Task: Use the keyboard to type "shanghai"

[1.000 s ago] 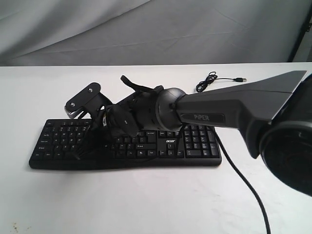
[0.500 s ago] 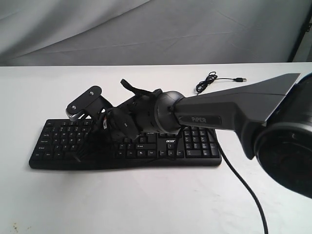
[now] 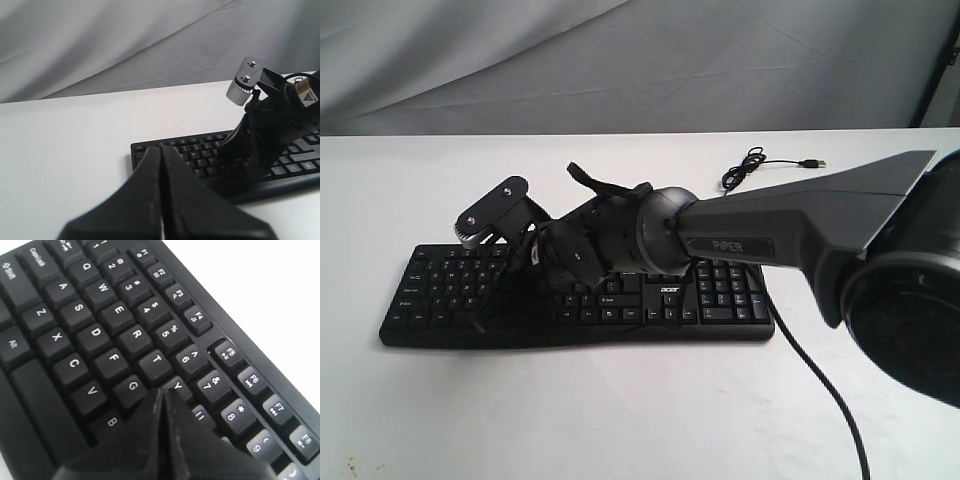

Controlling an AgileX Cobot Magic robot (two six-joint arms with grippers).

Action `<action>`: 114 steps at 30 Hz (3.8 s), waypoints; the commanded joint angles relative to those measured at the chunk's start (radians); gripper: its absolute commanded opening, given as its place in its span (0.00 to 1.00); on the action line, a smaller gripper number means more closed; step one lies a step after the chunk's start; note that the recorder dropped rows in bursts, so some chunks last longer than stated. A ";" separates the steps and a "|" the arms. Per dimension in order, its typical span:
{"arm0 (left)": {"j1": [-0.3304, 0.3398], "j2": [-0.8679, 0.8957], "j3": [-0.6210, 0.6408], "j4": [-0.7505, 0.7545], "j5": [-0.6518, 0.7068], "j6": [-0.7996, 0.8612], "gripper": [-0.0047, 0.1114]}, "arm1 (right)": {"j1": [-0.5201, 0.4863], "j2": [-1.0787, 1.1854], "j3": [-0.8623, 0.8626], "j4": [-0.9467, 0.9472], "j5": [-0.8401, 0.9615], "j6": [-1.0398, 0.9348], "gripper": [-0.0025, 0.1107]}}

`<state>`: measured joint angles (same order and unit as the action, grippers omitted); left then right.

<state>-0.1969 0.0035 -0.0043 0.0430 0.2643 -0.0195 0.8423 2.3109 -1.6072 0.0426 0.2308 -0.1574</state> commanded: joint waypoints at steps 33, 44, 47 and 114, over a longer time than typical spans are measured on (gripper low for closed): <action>-0.005 -0.003 0.004 0.001 -0.005 -0.003 0.04 | 0.093 0.221 -0.532 0.018 0.251 -0.028 0.02; -0.005 -0.003 0.004 0.001 -0.005 -0.003 0.04 | 0.093 0.265 -0.593 0.032 0.283 -0.047 0.02; -0.005 -0.003 0.004 0.001 -0.005 -0.003 0.04 | 0.091 0.264 -0.593 0.035 0.289 -0.047 0.02; -0.005 -0.003 0.004 0.001 -0.005 -0.003 0.04 | 0.012 -0.073 0.082 0.073 0.021 -0.053 0.02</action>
<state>-0.1969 0.0035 -0.0043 0.0430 0.2643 -0.0195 0.8587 2.2414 -1.5171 0.1136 0.2496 -0.2030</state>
